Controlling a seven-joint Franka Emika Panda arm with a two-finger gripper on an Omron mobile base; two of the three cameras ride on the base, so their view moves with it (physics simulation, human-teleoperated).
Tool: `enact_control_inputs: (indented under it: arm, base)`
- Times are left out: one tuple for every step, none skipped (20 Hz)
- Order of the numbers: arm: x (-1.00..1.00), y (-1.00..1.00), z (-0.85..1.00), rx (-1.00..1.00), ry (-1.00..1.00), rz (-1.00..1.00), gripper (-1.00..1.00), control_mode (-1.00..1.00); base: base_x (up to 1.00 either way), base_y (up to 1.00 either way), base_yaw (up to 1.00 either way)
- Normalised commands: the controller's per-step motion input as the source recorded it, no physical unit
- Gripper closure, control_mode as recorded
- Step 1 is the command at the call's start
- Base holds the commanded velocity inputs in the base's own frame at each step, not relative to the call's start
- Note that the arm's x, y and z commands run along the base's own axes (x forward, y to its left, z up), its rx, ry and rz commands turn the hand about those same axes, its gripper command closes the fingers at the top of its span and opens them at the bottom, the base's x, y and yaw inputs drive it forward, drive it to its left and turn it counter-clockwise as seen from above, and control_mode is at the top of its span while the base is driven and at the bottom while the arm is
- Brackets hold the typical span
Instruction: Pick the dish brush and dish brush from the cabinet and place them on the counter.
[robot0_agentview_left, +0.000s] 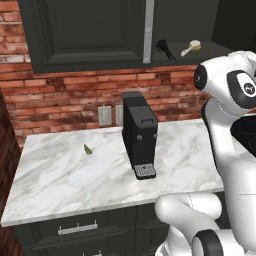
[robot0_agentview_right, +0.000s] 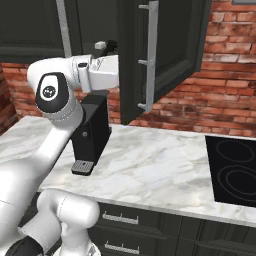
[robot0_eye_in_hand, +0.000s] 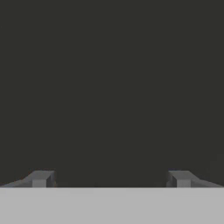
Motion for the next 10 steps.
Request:
enact_control_inputs:
  arm:
    - [0.0,-0.55,-0.05,-0.09,0.01,0.0,-1.0,-1.0]
    - [0.0,-0.57,-0.06,-0.07,0.01,0.0,-1.0,-1.0]
    - [0.0,-0.59,-0.06,-0.06,0.01,-0.01,-1.0,-1.0]
    - [0.01,-0.57,-0.05,-0.04,0.02,-0.02,-1.0,-1.0]
    - [0.03,-0.57,-0.05,-0.03,0.02,-0.03,-1.0,-1.0]
    - [0.03,-0.5,-0.05,-0.01,0.01,-0.04,-1.0,-1.0]
    - [0.07,-0.42,-0.05,0.0,0.02,-0.04,-1.0,-1.0]
    - [0.15,-0.32,-0.03,0.0,0.02,-0.03,-1.0,-1.0]
    - [0.2,-0.29,-0.04,0.0,0.02,-0.03,-1.0,-1.0]
    - [0.19,-0.21,0.0,0.0,0.01,-0.02,-1.0,-1.0]
  base:
    - [0.0,0.0,0.0]
    - [0.0,0.0,0.0]
    - [0.0,0.0,0.0]
    - [0.0,0.0,0.0]
    - [0.0,0.0,0.0]
    - [0.0,0.0,0.0]
    - [0.0,0.0,0.0]
    - [0.0,0.0,0.0]
    - [0.0,0.0,0.0]
    - [0.0,0.0,0.0]
